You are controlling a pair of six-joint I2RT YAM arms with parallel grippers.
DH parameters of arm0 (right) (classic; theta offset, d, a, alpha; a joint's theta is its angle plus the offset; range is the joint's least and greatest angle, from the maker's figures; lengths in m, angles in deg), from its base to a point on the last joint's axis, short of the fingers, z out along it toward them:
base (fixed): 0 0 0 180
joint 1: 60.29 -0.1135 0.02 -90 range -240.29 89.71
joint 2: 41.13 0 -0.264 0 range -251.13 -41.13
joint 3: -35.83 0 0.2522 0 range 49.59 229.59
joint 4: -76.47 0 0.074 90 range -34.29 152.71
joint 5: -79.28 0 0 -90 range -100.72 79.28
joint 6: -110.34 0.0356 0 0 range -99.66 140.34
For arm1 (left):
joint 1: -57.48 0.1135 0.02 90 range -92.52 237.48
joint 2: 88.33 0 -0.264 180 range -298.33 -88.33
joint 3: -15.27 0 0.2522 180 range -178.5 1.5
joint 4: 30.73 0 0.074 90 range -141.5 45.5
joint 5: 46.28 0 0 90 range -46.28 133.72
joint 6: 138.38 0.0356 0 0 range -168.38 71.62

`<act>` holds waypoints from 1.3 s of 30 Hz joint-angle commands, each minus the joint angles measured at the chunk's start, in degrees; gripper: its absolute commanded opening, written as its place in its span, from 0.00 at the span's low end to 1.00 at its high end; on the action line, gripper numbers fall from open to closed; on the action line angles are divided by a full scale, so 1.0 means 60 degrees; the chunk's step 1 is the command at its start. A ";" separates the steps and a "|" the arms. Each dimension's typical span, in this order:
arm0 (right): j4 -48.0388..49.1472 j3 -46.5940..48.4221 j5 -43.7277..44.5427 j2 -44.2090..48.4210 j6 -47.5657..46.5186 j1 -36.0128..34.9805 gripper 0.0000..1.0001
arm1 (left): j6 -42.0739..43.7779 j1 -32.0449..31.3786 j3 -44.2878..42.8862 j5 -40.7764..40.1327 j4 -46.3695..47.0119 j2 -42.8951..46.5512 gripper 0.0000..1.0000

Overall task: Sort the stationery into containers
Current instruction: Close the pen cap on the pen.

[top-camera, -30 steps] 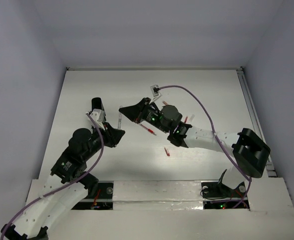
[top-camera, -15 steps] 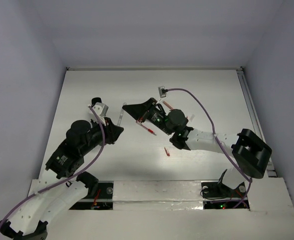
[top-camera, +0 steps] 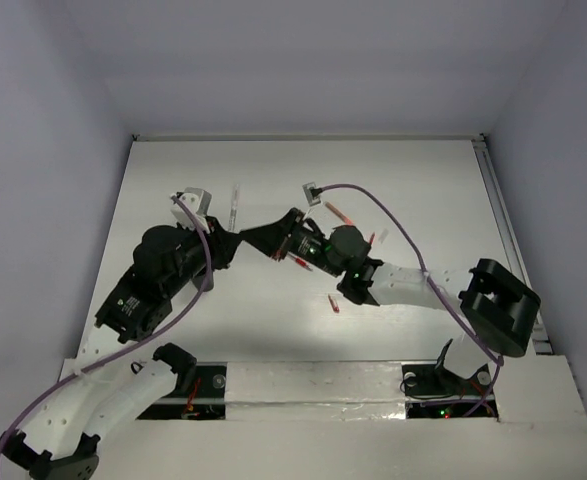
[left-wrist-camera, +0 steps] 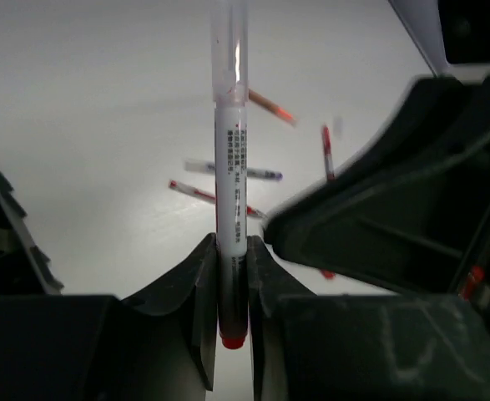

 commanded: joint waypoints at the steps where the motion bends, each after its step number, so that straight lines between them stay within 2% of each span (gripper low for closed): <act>1: -0.1463 -0.0227 -0.2725 -0.0221 -0.0337 -0.1173 0.00 | -0.0084 0.0197 -0.1033 -0.1257 0.3604 -0.0068 0.00; 8: -0.1785 -0.0827 -0.1629 0.0568 -0.0820 -0.1173 0.00 | -0.0083 0.0197 -0.0874 -0.1185 0.3253 0.0356 0.00; 13: -0.2707 -0.0916 -0.0733 0.1345 -0.1318 -0.1086 0.00 | -0.0112 0.0197 -0.0536 -0.1200 0.3047 0.0970 0.00; 15: -0.3160 -0.0959 -0.0586 0.1799 -0.1655 -0.0896 0.11 | -0.0112 0.0197 -0.0448 -0.1068 0.2726 0.1190 0.00; 16: -0.3511 -0.0989 -0.0600 0.2178 -0.2004 -0.0648 0.27 | -0.0141 0.0197 -0.0331 -0.0850 0.2580 0.1264 0.00; 18: -0.3935 -0.0974 -0.0527 0.2646 -0.2372 -0.0369 0.45 | -0.0185 0.0197 -0.0155 -0.0369 0.2491 0.1454 0.00; 19: -0.4099 -0.0945 -0.0556 0.2882 -0.2925 -0.0063 0.62 | -0.0229 0.0197 -0.0053 -0.0176 0.2462 0.1513 0.00; 22: -0.5138 -0.0129 -0.1346 0.3469 -0.3938 0.0218 0.74 | -0.0580 0.0197 0.0488 0.0893 0.2650 0.1733 0.00; 23: -0.5300 0.0064 -0.1565 0.3572 -0.4608 0.0320 0.82 | -0.0711 0.0197 0.0867 0.1244 0.2797 0.1792 0.00; 27: -0.6062 0.1060 -0.1961 0.3895 -0.5697 0.0598 0.93 | -0.1269 0.0197 0.1630 0.2883 0.3529 0.2084 0.00; 29: -0.6063 0.1411 -0.2254 0.3997 -0.5947 0.0731 0.98 | -0.1518 0.0197 0.1793 0.3281 0.3808 0.2173 0.00; 33: -0.5801 0.1953 -0.3001 0.3691 -0.5670 0.1213 0.99 | -0.2045 0.0197 0.2349 0.4379 0.4452 0.2348 0.00; 39: -0.5406 0.2642 -0.3719 0.2886 -0.5245 0.1215 0.99 | -0.2484 0.0197 0.2818 0.5098 0.5185 0.2466 0.00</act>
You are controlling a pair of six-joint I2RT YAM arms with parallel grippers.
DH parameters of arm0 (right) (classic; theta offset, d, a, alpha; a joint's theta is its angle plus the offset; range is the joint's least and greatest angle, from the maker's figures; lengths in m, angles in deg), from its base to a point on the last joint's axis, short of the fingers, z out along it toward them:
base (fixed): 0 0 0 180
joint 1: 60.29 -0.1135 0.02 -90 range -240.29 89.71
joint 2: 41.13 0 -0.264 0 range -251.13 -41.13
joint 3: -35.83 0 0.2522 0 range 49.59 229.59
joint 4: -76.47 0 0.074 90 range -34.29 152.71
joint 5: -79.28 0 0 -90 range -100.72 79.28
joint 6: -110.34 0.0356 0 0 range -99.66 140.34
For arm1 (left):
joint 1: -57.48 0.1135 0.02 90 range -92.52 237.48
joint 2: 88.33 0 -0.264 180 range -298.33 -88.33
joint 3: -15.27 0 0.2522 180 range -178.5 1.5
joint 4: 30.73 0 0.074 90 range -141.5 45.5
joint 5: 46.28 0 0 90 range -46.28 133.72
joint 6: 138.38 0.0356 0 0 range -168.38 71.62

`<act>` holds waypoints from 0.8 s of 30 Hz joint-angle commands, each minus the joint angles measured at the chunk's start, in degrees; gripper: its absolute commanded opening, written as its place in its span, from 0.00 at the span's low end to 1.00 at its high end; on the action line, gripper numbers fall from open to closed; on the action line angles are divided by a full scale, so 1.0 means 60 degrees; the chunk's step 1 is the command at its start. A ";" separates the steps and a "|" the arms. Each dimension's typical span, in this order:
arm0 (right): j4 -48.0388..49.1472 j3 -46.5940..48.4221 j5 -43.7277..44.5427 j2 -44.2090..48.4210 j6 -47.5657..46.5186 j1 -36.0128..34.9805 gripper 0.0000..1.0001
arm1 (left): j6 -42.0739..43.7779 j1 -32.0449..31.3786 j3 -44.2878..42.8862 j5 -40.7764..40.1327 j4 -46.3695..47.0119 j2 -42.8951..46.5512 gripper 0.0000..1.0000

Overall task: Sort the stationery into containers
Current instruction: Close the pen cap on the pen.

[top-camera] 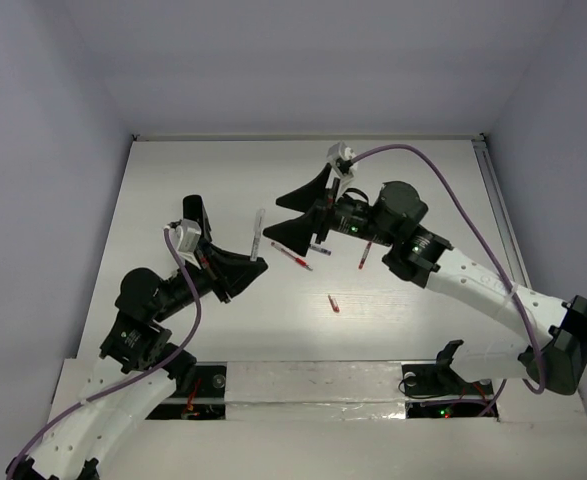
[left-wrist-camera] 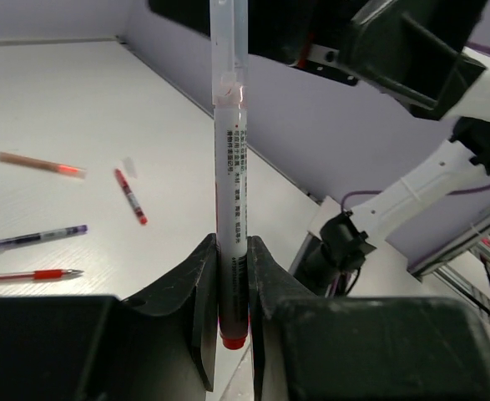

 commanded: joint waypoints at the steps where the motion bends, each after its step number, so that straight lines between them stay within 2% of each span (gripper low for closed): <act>1: 0.0475 0.0618 -0.0958 -0.0459 0.0132 0.0088 0.99 | -0.0507 -0.0007 0.0240 0.1077 0.1331 0.0113 0.00; 7: 0.1061 0.0956 -0.1618 -0.0972 0.0556 0.0089 0.96 | -0.0771 -0.0007 0.0504 0.1284 0.1772 0.0069 0.00; 16: 0.1911 0.0897 -0.1883 -0.1383 0.1216 0.0089 0.82 | -0.0874 -0.0007 0.0797 0.1241 0.2065 -0.0019 0.00; 24: 0.2175 0.0868 -0.1854 -0.1485 0.1421 0.0089 0.52 | -0.0845 -0.0007 0.0841 0.1167 0.2036 -0.0019 0.00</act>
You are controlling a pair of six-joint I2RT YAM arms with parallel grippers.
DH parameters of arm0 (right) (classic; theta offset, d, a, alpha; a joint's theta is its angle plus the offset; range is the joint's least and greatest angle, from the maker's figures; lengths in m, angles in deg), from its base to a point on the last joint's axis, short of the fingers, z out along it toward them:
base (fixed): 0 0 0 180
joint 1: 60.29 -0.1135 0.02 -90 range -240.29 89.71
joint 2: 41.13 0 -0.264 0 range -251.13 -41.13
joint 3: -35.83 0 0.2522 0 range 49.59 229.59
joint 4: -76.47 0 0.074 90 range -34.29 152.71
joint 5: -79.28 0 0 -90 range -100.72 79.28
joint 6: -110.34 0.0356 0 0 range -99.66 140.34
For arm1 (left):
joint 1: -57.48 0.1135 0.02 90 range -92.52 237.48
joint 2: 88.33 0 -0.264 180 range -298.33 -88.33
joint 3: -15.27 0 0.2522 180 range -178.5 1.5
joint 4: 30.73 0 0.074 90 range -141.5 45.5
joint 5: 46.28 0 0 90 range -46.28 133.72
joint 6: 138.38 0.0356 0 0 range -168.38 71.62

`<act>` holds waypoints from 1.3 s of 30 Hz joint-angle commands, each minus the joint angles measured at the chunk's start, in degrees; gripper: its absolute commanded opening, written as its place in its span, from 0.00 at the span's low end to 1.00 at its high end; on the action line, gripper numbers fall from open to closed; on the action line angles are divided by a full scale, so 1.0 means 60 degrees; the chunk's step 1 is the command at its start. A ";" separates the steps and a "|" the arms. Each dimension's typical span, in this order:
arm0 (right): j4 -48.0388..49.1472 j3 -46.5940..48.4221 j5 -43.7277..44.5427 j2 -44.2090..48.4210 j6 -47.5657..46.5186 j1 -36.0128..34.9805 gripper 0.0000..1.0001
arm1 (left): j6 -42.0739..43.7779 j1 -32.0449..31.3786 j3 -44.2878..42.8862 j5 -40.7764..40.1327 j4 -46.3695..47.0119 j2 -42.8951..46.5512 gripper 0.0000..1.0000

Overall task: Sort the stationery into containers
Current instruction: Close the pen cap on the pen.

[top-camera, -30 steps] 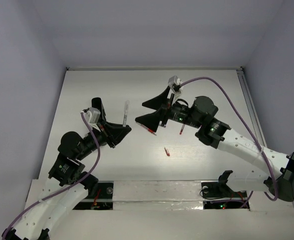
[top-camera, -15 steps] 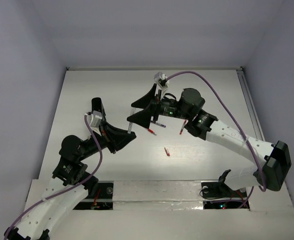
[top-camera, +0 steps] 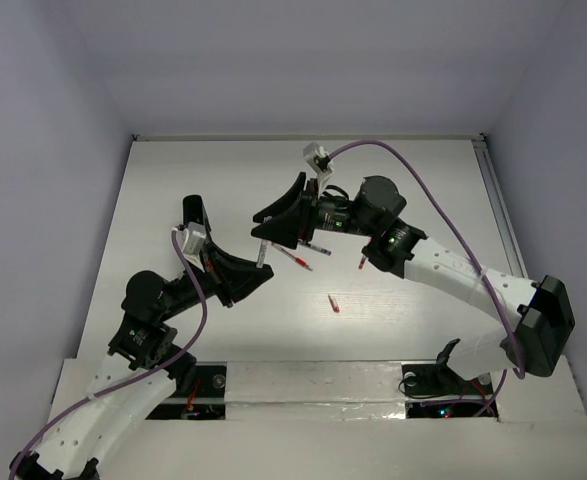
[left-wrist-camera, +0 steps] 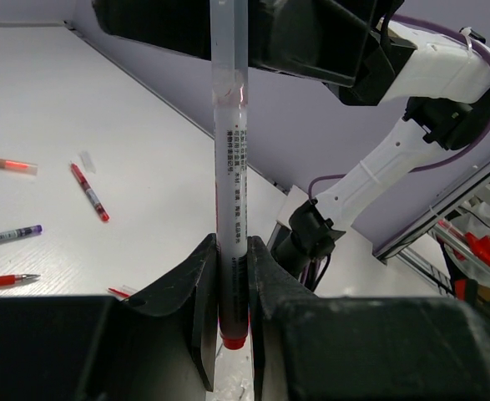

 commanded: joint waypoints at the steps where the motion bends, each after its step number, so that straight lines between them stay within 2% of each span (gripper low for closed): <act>1: 0.0736 0.0362 -0.0149 0.0048 0.0143 0.0042 0.49 | -0.0036 -0.0007 0.0021 0.0140 0.0644 -0.0019 0.00; 7: 0.0766 0.0318 -0.0164 0.0019 0.0260 0.0042 0.26 | -0.0036 -0.0007 0.0036 0.0096 0.0644 -0.0004 0.00; 10: 0.0766 0.0303 -0.0193 0.0004 0.0391 0.0042 0.09 | -0.0007 -0.0007 0.0007 0.0052 0.0630 0.0010 0.00; 11: 0.0737 0.0303 -0.0222 0.0004 0.0435 0.0042 0.00 | 0.0022 -0.0007 -0.0008 0.0023 0.0601 0.0025 0.00; 18: 0.1175 -0.0136 -0.0690 -0.0113 0.1401 -0.0045 0.00 | 0.0724 -0.0007 -0.0898 -0.0811 0.0206 -0.0121 0.00; 22: 0.0826 -0.0312 -0.0472 -0.0288 0.1330 -0.0484 0.00 | 0.1530 -0.0007 -0.1823 -0.1426 -0.0234 -0.0530 0.00; 30: 0.0941 -0.0780 0.0247 -0.0464 0.1343 -0.1042 0.00 | 0.1707 -0.0007 -0.2731 -0.1574 0.0175 -0.1439 0.00; 39: 0.0766 -0.1074 0.0364 -0.0743 0.1344 -0.1452 0.00 | 0.2454 -0.0007 -0.3772 -0.2145 -0.0366 -0.1674 0.00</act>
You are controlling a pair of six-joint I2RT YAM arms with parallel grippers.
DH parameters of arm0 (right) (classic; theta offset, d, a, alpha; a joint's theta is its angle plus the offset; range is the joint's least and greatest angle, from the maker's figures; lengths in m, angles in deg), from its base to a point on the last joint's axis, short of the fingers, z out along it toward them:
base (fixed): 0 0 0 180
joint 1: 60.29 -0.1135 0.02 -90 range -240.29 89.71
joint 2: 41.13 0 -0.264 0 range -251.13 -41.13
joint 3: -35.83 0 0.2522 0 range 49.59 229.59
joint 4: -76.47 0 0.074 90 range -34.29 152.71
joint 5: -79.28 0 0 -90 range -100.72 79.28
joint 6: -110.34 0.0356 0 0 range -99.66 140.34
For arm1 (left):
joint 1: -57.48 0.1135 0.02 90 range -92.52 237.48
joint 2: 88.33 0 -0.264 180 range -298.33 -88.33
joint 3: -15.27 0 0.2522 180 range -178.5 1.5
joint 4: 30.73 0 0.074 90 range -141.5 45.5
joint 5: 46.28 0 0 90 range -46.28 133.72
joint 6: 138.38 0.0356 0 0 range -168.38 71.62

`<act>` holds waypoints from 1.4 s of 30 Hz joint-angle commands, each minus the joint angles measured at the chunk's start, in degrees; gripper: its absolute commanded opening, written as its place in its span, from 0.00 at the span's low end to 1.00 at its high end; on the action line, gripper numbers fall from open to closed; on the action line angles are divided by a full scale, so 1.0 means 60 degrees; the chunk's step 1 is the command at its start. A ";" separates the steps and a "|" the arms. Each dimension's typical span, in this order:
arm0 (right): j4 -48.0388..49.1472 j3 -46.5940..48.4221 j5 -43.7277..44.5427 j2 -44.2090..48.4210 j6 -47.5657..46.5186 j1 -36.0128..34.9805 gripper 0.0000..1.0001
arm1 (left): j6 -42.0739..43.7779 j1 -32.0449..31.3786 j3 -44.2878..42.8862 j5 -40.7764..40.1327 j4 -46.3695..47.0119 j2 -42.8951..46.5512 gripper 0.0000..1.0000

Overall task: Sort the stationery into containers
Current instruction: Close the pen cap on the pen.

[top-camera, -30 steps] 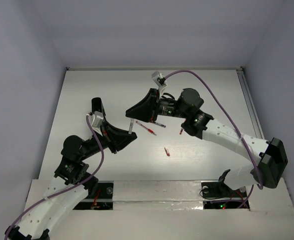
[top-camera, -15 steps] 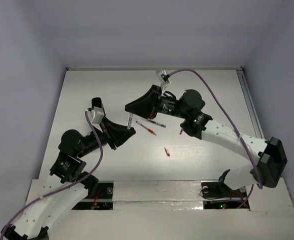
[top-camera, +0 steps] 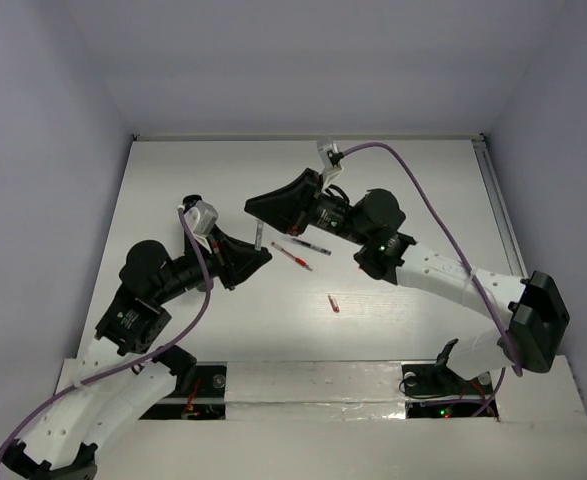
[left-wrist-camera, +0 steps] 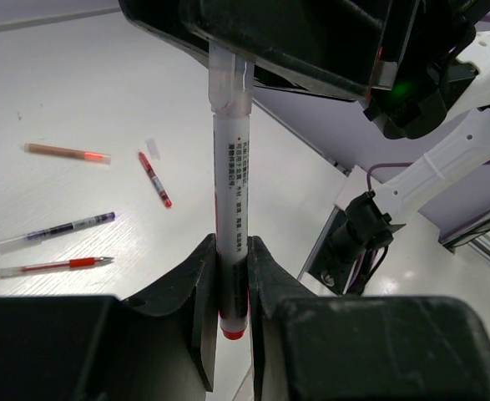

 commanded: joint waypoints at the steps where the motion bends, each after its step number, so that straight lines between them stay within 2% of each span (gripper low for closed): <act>1: -0.1504 -0.0680 -0.1439 -0.0422 0.0076 -0.0917 0.00 | 0.0378 0.0070 -0.1157 -0.1387 0.2340 -0.0039 0.00; 6: -0.1840 -0.0856 -0.1322 -0.0320 -0.0157 -0.1004 0.00 | 0.0436 0.0070 -0.1303 -0.1519 0.2252 -0.0097 0.00; 10: -0.2733 -0.1383 -0.0315 0.0265 -0.0699 -0.1005 0.00 | 0.0568 0.0172 -0.1465 -0.1783 0.1960 -0.0024 0.00; 12: -0.2764 -0.1530 -0.0354 0.0369 -0.0657 -0.1005 0.00 | 0.0496 0.0172 -0.1465 -0.1813 0.1974 -0.0024 0.00; 19: -0.2762 -0.0886 -0.0634 -0.0715 -0.0509 -0.1722 0.00 | 0.0275 0.0260 -0.1493 -0.1680 0.2341 -0.0405 0.00; 26: -0.2924 -0.2275 0.0054 -0.0231 -0.0407 -0.1722 0.00 | 0.0598 0.0436 -0.1962 -0.1740 0.1886 -0.0303 0.00; 30: -0.2866 -0.2512 0.0260 0.0016 -0.0231 -0.1503 0.00 | 0.0627 0.0436 -0.1977 -0.1900 0.1696 -0.0142 0.00; 37: -0.2545 -0.2586 -0.0660 -0.0931 0.0442 -0.1853 0.00 | 0.0627 0.0436 -0.1992 -0.1886 0.1709 -0.0258 0.00; 42: -0.3903 -0.2614 0.0375 -0.0321 -0.0448 -0.1957 0.00 | 0.0700 0.0436 -0.1962 -0.2003 0.1652 -0.0302 0.00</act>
